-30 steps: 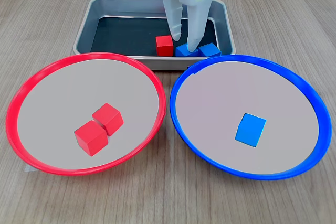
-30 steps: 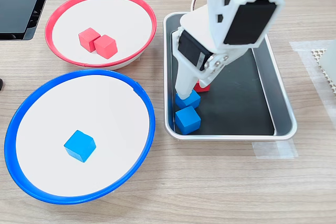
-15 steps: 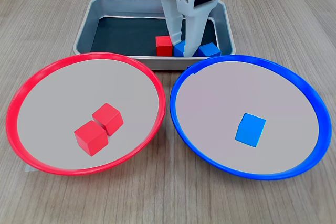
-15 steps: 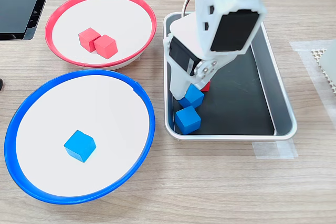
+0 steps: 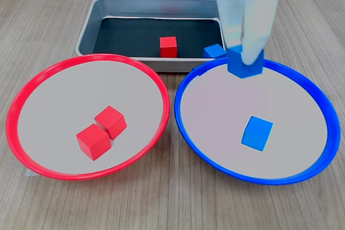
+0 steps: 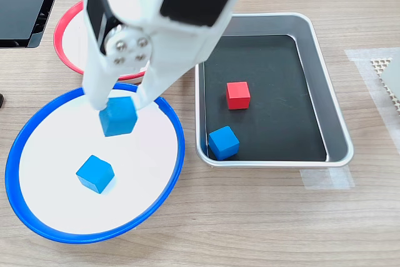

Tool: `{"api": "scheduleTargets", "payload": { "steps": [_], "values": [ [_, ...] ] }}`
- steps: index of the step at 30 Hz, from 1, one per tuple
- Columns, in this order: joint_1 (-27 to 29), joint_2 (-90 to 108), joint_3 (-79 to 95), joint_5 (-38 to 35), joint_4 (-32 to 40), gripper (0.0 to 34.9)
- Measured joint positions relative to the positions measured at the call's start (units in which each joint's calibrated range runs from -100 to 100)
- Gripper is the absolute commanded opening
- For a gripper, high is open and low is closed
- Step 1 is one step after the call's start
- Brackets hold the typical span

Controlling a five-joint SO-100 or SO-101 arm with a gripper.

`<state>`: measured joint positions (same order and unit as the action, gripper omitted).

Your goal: Move six blocks from tray to matching dishes

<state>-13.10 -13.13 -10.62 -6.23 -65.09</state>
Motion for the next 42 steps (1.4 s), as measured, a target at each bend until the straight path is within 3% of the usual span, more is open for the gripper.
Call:
{"api": "scheduleTargets", "payload": {
  "steps": [1, 3, 6, 7, 8, 12, 15, 17, 21, 24, 25, 32, 42],
  "values": [
    [-0.80, -1.71, -0.64, 0.34, 1.88, 18.2],
    [-1.86, -3.75, -1.36, 0.68, 3.18, 15.9],
    [-1.68, -4.60, -1.72, 0.93, 3.18, 9.9],
    [-1.33, -4.52, -1.81, 0.98, 2.53, 6.8],
    [-0.88, -4.35, -1.72, 0.98, 1.47, 1.0],
    [1.42, -0.17, 3.09, 0.98, -4.89, 0.2],
    [8.58, 8.44, 13.52, 2.15, -14.19, 0.2],
    [13.54, 15.17, 24.41, 3.71, -15.33, 0.2],
    [17.17, 18.84, 32.12, 4.54, -13.21, 5.5],
    [18.05, 20.97, 38.66, 4.64, -12.23, 15.6],
    [18.58, 21.23, 39.93, 4.49, -11.99, 17.4],
    [17.79, 20.97, 41.65, 2.83, -7.50, 19.0],
    [13.63, 15.52, 41.74, 1.86, -2.94, 17.8]
  ]
}}
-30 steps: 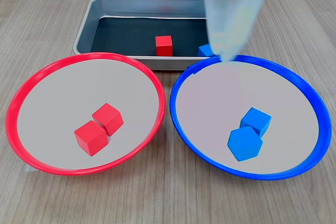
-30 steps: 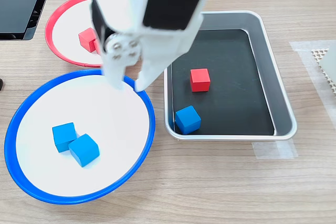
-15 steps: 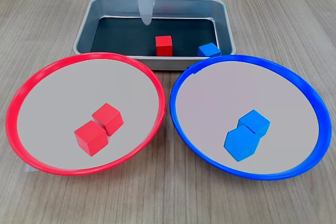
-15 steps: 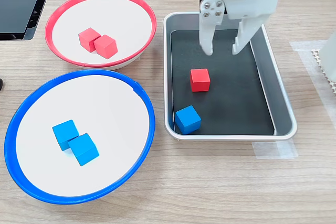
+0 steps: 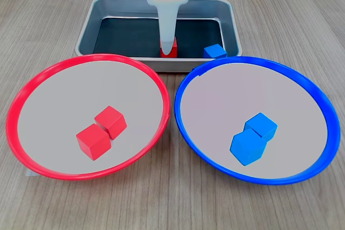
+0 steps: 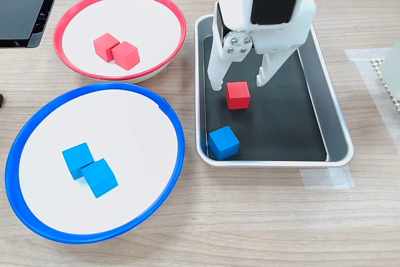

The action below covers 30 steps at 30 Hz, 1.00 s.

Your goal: Move six blocks from tray to matching dishes

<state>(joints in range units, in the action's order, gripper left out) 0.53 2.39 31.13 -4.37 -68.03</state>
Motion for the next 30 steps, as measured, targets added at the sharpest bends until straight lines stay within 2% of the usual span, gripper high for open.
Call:
{"api": "scheduleTargets", "payload": {
  "steps": [3, 4, 5, 6, 12, 15, 17, 19, 22, 23, 24, 26, 27, 28, 30],
  "values": [
    [0.18, -1.62, 0.00, -0.15, 1.39, 16.1],
    [-0.27, -1.96, 0.00, -0.24, 1.88, 13.7],
    [-0.97, -2.64, 0.00, -0.34, 2.04, 3.4],
    [-1.06, -2.98, 0.00, -0.59, 2.53, 0.3],
    [-1.50, -3.07, 0.00, -2.88, 2.77, 0.1],
    [0.00, -0.85, -5.26, -3.71, -2.69, 0.0],
    [3.54, -0.51, -15.70, -1.90, -8.89, 0.0],
    [4.78, -1.02, -19.78, -0.83, -10.77, 0.0],
    [8.76, -8.61, -33.48, 3.81, -10.93, 0.1],
    [11.42, -14.58, -39.75, 5.62, -8.97, 0.1],
    [11.77, -16.20, -41.29, 5.86, -8.89, 0.3],
    [12.21, -19.18, -43.65, 6.01, -7.34, 3.1],
    [12.74, -22.17, -45.83, 5.81, -5.06, 10.7],
    [13.10, -23.36, -46.64, 5.76, -4.81, 16.2],
    [14.07, -24.64, -47.82, 5.71, -3.34, 20.4]
  ]
}}
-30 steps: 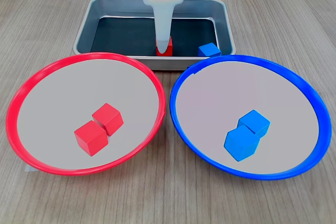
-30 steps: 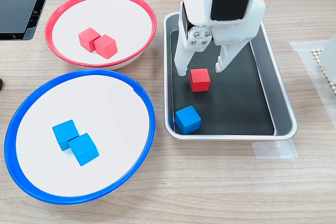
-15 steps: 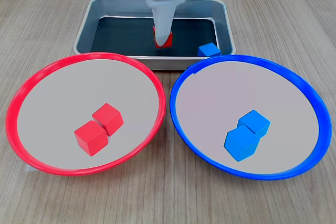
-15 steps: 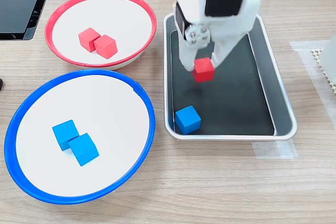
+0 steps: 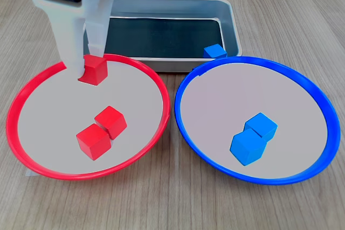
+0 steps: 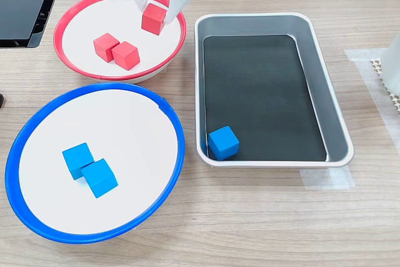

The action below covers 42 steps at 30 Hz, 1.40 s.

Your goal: Move six blocks from tray to matching dishes

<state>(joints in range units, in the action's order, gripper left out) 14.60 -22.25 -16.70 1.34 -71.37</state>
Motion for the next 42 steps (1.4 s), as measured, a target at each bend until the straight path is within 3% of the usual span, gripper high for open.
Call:
{"api": "scheduleTargets", "payload": {
  "steps": [1, 5, 6, 7, 10, 15, 19, 21, 26, 35, 42],
  "values": [
    [0.18, -0.09, -0.18, 0.00, 0.57, 21.1],
    [-0.44, 1.28, 1.54, -0.05, 1.22, 18.1],
    [-0.44, 1.71, 2.00, -0.05, 1.22, 13.1],
    [-0.44, 2.64, 2.99, -0.05, 1.22, 0.2],
    [-0.97, 9.38, 10.71, 0.15, 0.82, 0.2],
    [-6.55, 23.10, 28.77, -0.05, -3.59, 0.2],
    [-16.64, 34.10, 44.37, -1.12, -3.59, 2.0],
    [-20.88, 36.57, 48.09, -1.27, -2.61, 10.6],
    [-25.40, 35.12, 48.73, -1.61, 2.85, 14.9],
    [-26.99, 25.92, 43.92, -5.23, 10.03, 13.9],
    [-29.12, 24.64, 43.74, -8.11, 11.09, 14.0]
  ]
}}
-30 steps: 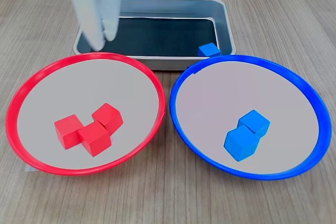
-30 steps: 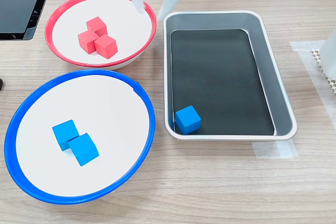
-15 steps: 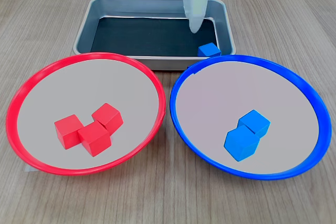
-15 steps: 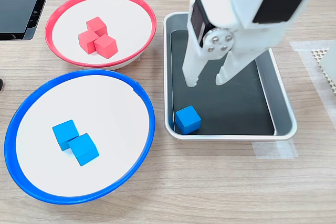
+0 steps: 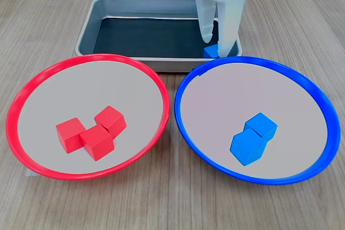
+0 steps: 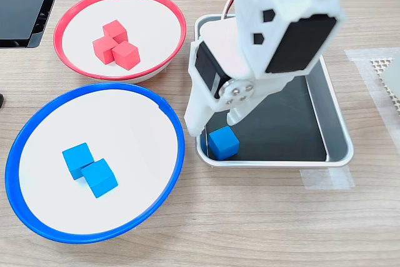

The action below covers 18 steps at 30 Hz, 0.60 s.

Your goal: Move six blocks from tray to matching dishes

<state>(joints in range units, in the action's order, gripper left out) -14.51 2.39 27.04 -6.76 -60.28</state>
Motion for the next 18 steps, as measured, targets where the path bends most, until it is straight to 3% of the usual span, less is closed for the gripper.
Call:
{"api": "scheduleTargets", "payload": {
  "steps": [9, 18],
  "values": [
    [-0.80, -0.17, 0.00, -1.47, -1.47, 10.8],
    [-0.88, -2.22, 0.09, -1.95, -2.04, 11.3]
  ]
}}
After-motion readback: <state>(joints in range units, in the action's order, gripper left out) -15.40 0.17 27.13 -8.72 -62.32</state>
